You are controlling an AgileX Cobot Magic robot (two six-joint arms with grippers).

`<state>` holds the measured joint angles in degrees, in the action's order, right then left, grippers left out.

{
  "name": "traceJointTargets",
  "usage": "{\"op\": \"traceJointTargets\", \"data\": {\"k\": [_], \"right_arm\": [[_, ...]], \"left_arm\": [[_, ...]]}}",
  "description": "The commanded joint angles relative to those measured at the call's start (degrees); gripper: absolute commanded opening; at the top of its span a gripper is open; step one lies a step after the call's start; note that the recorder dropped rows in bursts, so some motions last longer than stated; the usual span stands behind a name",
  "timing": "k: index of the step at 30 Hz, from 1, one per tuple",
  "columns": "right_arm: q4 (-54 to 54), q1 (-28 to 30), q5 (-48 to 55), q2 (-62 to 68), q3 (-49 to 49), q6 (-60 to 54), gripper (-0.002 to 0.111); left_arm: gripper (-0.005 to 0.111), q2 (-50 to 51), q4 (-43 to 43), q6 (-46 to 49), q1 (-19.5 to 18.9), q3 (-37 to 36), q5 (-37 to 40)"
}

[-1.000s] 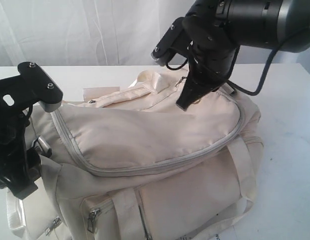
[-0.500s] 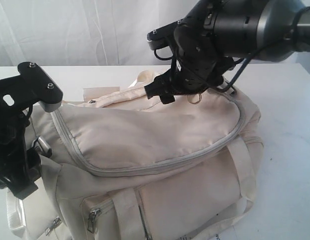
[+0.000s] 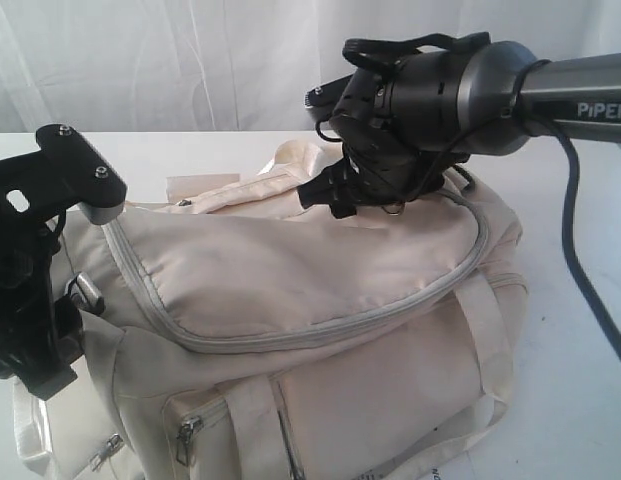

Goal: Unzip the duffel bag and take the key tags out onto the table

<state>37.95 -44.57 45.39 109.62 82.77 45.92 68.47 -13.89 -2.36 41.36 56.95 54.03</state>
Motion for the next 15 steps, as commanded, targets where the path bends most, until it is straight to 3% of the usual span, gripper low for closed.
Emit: {"op": "traceJointTargets", "data": {"k": [1,7,12,15], "right_arm": [[2.4,0.1,2.0,0.0,-0.1,0.8,0.055],[3.7,0.1,8.4,0.0,-0.1,0.8,0.036],[3.4,0.1,11.4,0.0,-0.1,0.8,0.0],[3.4,0.1,12.6,0.0,-0.1,0.7,0.0]], "left_arm": [[0.064,-0.5,2.5,-0.4,-0.1,0.2,1.2],[0.064,-0.5,2.5,-0.4,-0.1,0.2,1.7],[0.064,-0.5,2.5,-0.4,-0.1,0.2,1.8],[0.064,-0.5,2.5,-0.4,-0.1,0.2,1.8]]}}
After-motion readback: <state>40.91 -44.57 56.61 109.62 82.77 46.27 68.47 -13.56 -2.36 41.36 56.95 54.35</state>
